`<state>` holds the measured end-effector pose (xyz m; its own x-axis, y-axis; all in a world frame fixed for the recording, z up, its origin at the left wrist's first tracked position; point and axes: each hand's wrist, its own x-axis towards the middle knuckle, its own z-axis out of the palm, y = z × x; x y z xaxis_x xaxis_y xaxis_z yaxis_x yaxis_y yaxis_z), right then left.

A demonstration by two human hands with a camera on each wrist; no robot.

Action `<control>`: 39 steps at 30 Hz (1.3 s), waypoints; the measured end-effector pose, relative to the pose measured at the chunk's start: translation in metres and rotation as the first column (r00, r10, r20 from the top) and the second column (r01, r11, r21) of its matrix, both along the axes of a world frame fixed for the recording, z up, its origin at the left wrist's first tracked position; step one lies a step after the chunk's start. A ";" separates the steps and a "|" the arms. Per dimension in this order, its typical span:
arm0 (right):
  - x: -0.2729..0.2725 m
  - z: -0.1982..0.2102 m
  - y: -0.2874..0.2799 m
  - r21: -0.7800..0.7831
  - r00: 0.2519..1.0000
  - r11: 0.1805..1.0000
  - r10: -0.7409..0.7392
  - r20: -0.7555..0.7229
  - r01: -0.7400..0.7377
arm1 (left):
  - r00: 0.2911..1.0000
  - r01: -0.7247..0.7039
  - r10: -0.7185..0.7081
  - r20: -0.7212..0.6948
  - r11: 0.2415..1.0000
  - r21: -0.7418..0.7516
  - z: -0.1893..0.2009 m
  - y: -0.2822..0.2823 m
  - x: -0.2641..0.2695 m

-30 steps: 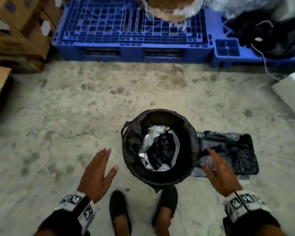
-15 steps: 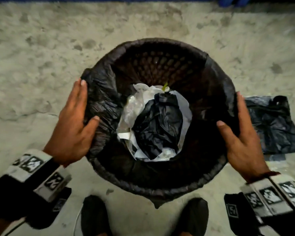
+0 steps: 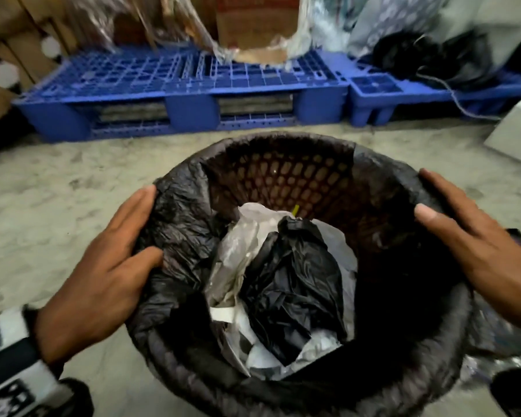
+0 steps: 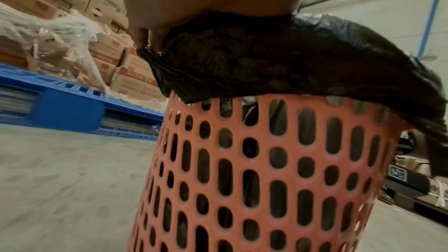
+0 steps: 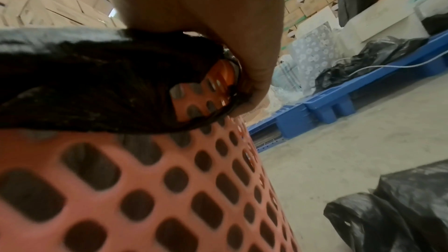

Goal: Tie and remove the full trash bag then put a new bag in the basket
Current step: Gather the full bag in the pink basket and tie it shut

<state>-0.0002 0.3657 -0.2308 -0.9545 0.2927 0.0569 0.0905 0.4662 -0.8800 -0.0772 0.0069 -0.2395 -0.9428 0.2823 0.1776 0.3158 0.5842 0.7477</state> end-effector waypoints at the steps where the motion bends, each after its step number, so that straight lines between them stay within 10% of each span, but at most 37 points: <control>1: -0.001 0.003 -0.001 0.009 1.000 1.000 -0.012 -0.005 0.012 | 1.000 0.004 -0.004 -0.008 1.000 -0.020 0.000 0.001 0.001; 9: 0.002 0.034 -0.006 -0.080 0.972 0.992 -0.076 0.224 0.096 | 0.999 -0.025 0.029 0.018 0.983 -0.179 0.015 0.005 0.011; 16: -0.021 0.070 -0.003 0.287 0.920 0.957 -0.087 0.381 -0.029 | 0.997 -0.034 0.049 0.063 0.973 -0.230 0.022 0.006 0.014; 20: -0.049 0.091 -0.011 0.564 0.972 0.825 -0.097 0.214 -0.042 | 0.997 -0.012 0.029 0.076 0.976 -0.216 0.024 0.010 0.014; 24: -0.070 0.131 -0.048 0.409 0.994 0.906 0.110 0.025 -0.111 | 0.997 -0.029 0.042 0.070 0.986 -0.165 0.028 0.016 0.015; 30: -0.056 0.146 -0.109 0.380 0.875 0.820 0.481 -0.052 -0.428 | 0.985 -0.173 0.173 0.003 0.985 -0.018 0.039 0.001 0.002; 35: -0.045 0.143 -0.115 0.328 0.809 0.780 0.583 -0.074 -0.532 | 0.859 -0.275 0.207 0.469 0.958 0.080 0.031 -0.007 -0.041; 39: -0.042 0.151 -0.111 0.279 0.789 0.774 0.609 -0.084 -0.568 | 0.839 -0.310 0.213 0.501 0.943 0.119 0.034 -0.014 -0.057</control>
<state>-0.0425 0.2550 -0.0795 -0.9059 -0.3644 0.2159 -0.3999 0.5676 -0.7196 -0.1346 -0.0074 -0.2058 -0.9579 0.0203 -0.2865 -0.2508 0.4271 0.8687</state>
